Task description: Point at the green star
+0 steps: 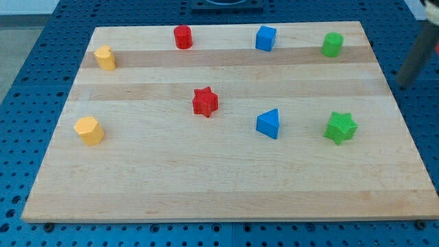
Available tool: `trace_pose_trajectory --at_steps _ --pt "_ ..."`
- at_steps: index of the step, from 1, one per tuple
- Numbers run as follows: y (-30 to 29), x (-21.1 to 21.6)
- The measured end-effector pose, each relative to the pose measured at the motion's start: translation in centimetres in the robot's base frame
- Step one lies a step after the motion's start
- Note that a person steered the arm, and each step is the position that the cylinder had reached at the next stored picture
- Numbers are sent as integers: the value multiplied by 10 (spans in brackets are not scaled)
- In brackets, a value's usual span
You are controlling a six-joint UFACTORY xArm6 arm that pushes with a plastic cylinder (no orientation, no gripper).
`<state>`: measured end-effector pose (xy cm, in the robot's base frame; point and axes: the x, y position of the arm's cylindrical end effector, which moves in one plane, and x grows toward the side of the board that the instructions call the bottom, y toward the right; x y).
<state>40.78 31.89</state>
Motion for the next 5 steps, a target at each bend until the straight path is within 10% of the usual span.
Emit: trace_pose_trajectory --at_steps 5 --pt "-32 67"
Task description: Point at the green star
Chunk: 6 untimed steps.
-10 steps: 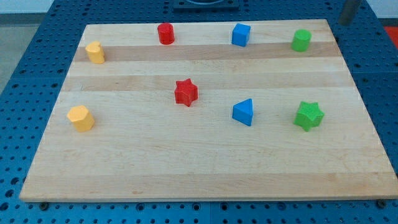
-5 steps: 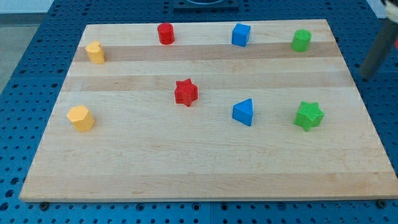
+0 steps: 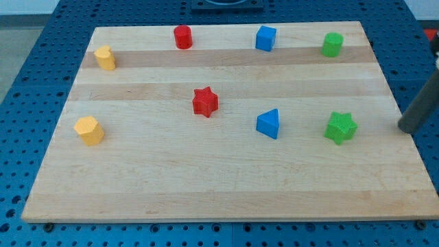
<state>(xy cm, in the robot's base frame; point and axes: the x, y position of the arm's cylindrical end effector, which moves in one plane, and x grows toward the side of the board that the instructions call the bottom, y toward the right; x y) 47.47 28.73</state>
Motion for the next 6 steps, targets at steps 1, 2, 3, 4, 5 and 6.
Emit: trace_pose_trajectory --at_steps 1,2,3,4,5,6 --pt "-20 -2" --pt "-26 -1" --pt "-46 6" --pt "-50 10" --pt "-78 10" --pt "-88 10"
